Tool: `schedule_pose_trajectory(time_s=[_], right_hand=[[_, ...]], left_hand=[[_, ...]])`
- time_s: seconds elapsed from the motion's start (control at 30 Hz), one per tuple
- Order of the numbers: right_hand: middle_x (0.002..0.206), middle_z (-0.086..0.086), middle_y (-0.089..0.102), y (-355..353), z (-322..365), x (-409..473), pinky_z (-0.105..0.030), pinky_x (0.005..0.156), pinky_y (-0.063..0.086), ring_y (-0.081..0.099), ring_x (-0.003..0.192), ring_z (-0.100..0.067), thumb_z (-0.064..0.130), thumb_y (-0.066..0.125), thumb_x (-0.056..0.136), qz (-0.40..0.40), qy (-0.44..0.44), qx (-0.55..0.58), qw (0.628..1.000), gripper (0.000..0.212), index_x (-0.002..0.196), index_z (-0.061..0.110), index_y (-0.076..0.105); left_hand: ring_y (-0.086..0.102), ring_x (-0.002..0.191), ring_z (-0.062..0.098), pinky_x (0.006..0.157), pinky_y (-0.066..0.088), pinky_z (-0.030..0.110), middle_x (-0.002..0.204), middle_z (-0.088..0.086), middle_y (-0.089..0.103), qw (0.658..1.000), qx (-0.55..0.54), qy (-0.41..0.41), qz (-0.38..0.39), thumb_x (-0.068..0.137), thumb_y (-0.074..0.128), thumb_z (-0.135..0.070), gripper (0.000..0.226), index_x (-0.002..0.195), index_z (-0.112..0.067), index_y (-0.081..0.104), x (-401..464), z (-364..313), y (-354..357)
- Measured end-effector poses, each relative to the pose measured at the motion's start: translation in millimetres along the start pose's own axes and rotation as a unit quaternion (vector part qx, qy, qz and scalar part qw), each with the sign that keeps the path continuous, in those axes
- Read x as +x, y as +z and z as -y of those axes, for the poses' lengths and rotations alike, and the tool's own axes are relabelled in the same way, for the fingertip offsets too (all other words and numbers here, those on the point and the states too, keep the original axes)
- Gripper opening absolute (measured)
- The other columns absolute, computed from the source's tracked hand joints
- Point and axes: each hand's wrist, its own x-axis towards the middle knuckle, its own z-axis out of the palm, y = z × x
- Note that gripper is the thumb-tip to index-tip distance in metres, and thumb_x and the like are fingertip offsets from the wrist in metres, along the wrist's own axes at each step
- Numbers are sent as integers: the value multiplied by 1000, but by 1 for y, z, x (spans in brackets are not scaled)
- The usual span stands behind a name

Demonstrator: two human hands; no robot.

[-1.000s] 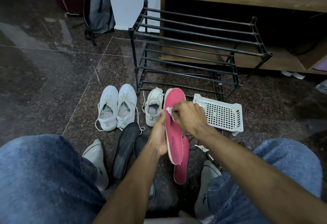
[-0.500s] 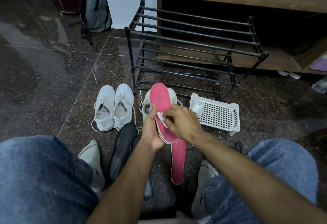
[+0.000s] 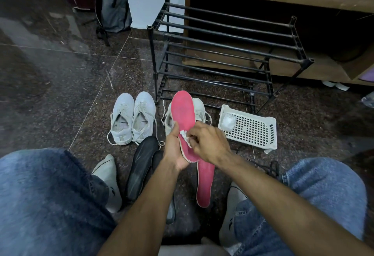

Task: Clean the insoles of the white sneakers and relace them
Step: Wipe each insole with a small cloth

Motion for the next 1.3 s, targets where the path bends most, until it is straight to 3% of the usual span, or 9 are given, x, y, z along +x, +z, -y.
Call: schedule_pose_trajectory(time_s=[0.07,0.2,0.33,0.47,0.63,0.73,0.87,0.97,1.3], right_hand=[[105,3,61,6,7,0,-37,77,50,61,90,-25,21,53,90,18,-26,-29,999,19,100,22,69],[94,9,68,12,0,-4,-29,77,51,62,83,-13,12,62,82,147,-27,60,987,17,87,24,73],[96,8,73,22,-33,1,-23,77,49,61,81,-4,11,72,80,276,16,75,958,17,93,19,77],[81,1,74,46,-82,3,-40,77,59,70,78,-20,4,68,82,247,183,130,943,18,74,19,74],[91,-3,74,96,-129,-7,-38,80,58,69,83,-21,20,60,87,218,317,74,920,17,80,16,76],[101,-5,72,129,-139,-6,-40,86,57,68,94,-25,27,60,86,214,368,93,900,19,88,16,75],[103,-12,72,168,-142,-6,-34,83,55,68,94,-27,27,56,82,202,425,115,875,28,95,8,73],[115,-13,65,189,-143,-9,-28,84,46,61,107,-29,27,54,90,220,448,144,855,32,111,7,67],[115,-16,67,235,-145,-12,-36,90,52,64,106,-33,27,51,85,176,543,180,801,33,103,7,70]], left_hand=[[54,120,32,105,40,48,123,15,59,1000,-2,-2,-12,94,36,-62,73,134,-4,54,2,-4,-4],[71,87,31,78,55,49,102,20,70,996,19,41,-74,100,30,-57,66,116,-1,61,5,-14,-13],[66,96,33,92,51,50,109,20,67,975,138,46,-166,99,47,-46,54,126,0,57,16,-12,-37],[64,101,37,97,48,55,110,21,67,921,289,21,-259,98,57,-23,29,116,0,61,25,3,-74],[62,82,29,88,52,48,85,12,66,884,359,-34,-298,90,50,5,22,100,-7,65,30,24,-101],[62,76,26,81,52,43,83,10,66,881,359,-68,-301,88,48,7,29,105,-9,65,40,35,-111],[63,90,28,95,50,51,97,13,68,887,339,-87,-300,88,49,7,37,117,-9,64,57,41,-125],[62,88,26,94,50,48,98,11,66,888,336,-97,-300,89,51,7,36,119,-9,63,69,40,-132],[64,66,16,62,56,28,80,6,66,848,400,-114,-328,88,53,8,25,89,-13,67,103,54,-163]])
